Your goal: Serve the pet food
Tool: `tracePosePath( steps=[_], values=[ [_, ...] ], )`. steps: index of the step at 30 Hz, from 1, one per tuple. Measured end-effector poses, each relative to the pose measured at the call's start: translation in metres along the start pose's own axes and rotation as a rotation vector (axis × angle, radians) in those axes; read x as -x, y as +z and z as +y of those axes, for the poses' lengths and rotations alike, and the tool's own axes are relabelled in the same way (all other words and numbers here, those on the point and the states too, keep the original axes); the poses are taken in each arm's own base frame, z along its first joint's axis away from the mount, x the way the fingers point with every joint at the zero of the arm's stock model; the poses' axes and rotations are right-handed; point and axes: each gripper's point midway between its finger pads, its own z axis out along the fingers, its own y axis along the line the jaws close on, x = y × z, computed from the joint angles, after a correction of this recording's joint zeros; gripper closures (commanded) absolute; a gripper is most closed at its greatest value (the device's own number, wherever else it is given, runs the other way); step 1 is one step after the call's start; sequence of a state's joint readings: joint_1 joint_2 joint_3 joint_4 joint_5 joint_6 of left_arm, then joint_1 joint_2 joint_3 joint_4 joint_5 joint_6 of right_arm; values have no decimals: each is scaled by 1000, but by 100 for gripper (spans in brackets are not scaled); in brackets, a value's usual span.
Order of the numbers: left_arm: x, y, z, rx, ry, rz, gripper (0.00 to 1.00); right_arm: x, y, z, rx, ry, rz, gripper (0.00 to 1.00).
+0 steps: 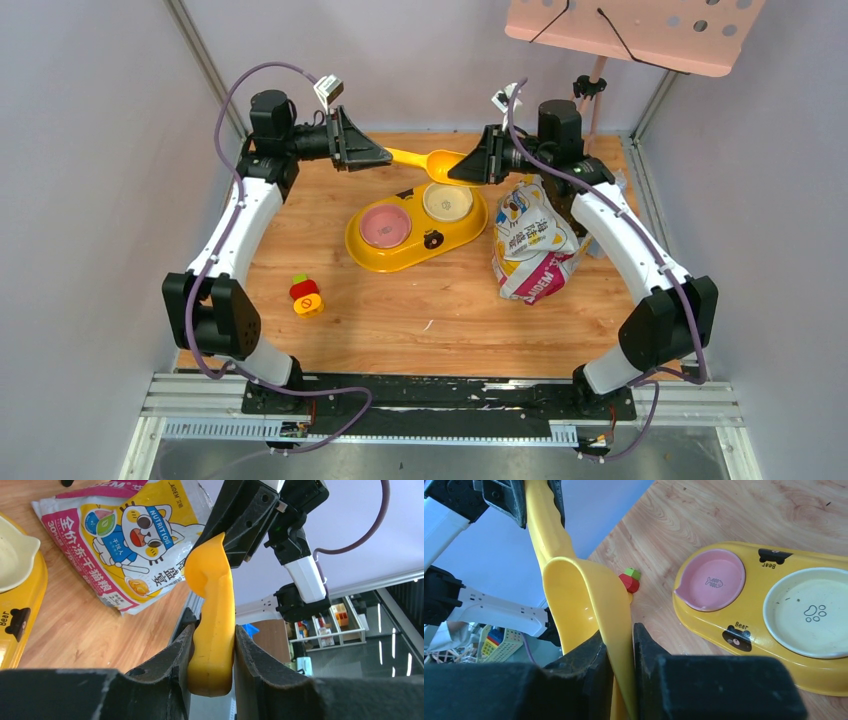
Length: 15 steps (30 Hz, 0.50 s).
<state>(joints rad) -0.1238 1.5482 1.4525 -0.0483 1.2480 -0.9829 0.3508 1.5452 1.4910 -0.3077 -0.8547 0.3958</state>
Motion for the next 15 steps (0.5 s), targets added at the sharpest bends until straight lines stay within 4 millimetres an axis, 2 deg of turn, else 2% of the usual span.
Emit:
tracePosePath(
  steps=[3, 6, 9, 15],
  values=[
    [0, 1, -1, -7, 31, 3, 100, -2, 0, -2, -1, -24, 4, 48],
    [-2, 4, -1, -14, 81, 8, 100, -9, 0, -4, -1, -79, 30, 40],
    [-4, 5, 1, -20, 111, 18, 100, -13, -3, -7, -2, -192, 64, 39],
    [-23, 3, 19, -2, 100, 60, 100, 9, -13, 4, 3, -566, 76, 41]
  ],
)
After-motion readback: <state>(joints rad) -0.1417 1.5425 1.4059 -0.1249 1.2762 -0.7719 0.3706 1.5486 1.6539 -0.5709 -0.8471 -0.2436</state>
